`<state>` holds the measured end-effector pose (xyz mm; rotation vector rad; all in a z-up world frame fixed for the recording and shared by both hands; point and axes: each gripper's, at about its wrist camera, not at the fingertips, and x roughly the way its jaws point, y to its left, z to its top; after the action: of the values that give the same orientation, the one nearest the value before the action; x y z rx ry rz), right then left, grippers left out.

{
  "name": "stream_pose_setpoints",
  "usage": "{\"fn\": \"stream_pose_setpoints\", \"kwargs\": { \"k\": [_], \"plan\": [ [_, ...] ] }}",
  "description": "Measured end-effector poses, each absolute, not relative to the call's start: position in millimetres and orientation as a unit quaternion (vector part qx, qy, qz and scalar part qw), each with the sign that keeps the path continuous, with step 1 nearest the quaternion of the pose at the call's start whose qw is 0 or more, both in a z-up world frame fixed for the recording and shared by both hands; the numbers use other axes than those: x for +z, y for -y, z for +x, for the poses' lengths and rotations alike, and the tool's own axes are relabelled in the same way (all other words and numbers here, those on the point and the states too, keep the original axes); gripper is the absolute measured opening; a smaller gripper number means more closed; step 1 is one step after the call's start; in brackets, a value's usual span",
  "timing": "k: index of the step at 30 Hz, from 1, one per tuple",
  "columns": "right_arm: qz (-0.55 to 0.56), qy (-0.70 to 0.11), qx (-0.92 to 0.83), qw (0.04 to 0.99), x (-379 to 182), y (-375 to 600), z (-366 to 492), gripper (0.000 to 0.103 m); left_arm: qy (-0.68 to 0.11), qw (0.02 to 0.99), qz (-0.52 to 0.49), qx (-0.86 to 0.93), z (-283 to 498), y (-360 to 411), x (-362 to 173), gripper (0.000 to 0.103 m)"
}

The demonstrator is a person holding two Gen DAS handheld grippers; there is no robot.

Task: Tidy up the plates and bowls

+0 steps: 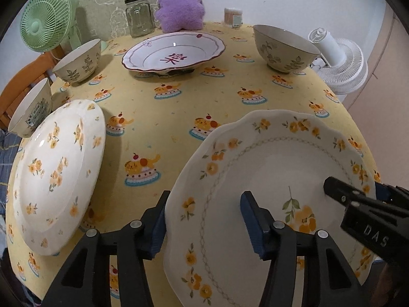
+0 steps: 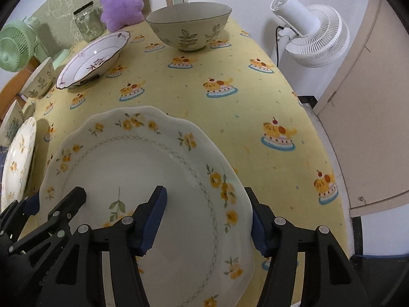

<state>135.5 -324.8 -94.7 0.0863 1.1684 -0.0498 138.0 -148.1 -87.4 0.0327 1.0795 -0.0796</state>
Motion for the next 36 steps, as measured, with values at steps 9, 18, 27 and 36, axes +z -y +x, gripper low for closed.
{"fn": "stream_pose_setpoints", "kwargs": {
  "k": [9, 18, 27, 36],
  "plan": [
    [0.030, -0.558, 0.005, 0.829, -92, 308, 169, 0.060, -0.526, 0.851, 0.009, 0.004, 156, 136, -85, 0.056],
    [0.004, -0.554, 0.046, 0.831, -93, 292, 205, 0.060, -0.530, 0.846, -0.012, 0.048, 168, 126, -87, 0.056],
    [-0.007, -0.548, 0.070, 0.834, -96, 288, 216, 0.061, -0.525, 0.847, -0.020, 0.081, 169, 126, -87, 0.057],
    [-0.004, -0.532, 0.063, 0.845, -84, 285, 203, 0.080, -0.516, 0.852, -0.023, 0.081, 160, 125, -69, 0.076]
  ]
}}
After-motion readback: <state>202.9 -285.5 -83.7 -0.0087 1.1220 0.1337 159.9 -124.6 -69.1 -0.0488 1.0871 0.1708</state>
